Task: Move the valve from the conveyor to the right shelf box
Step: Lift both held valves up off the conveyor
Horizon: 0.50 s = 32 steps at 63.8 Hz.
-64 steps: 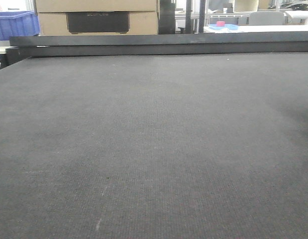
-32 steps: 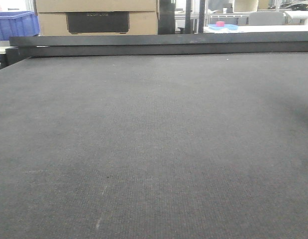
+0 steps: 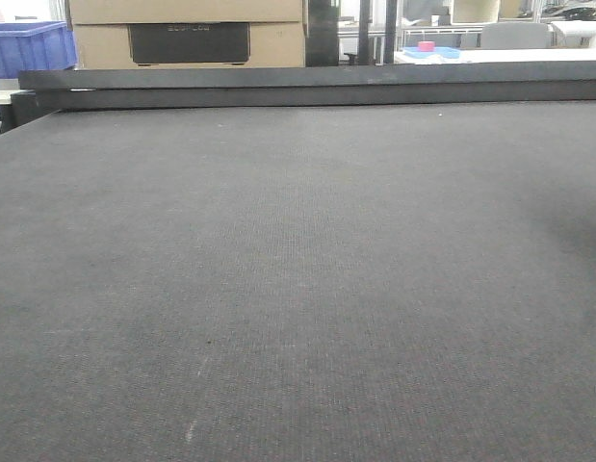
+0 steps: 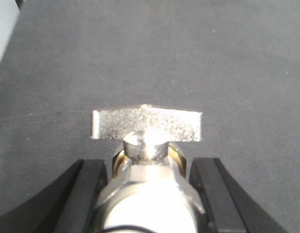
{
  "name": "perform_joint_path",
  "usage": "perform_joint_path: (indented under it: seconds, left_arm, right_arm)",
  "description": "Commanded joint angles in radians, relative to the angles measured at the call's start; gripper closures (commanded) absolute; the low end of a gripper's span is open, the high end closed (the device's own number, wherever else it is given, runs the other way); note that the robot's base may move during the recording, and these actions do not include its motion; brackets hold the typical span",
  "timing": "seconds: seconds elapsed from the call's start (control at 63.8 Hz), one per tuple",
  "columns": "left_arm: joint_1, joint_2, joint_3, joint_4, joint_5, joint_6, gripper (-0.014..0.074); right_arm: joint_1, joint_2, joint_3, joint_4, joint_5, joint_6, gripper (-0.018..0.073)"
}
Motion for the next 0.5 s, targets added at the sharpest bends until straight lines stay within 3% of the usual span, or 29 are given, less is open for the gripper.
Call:
perform_joint_path:
  seconds: [0.0,0.486]
  left_arm:
    - [-0.005,-0.083,0.048,-0.009,-0.088,0.005,0.0708]
    - [-0.005,-0.218,0.084,-0.003,-0.099,0.005,0.0708]
  right_arm:
    - [0.0,-0.075,0.025,-0.005,-0.119,0.002,0.0723]
    - [0.0,-0.204,0.041,-0.003,-0.132,0.002,0.0723]
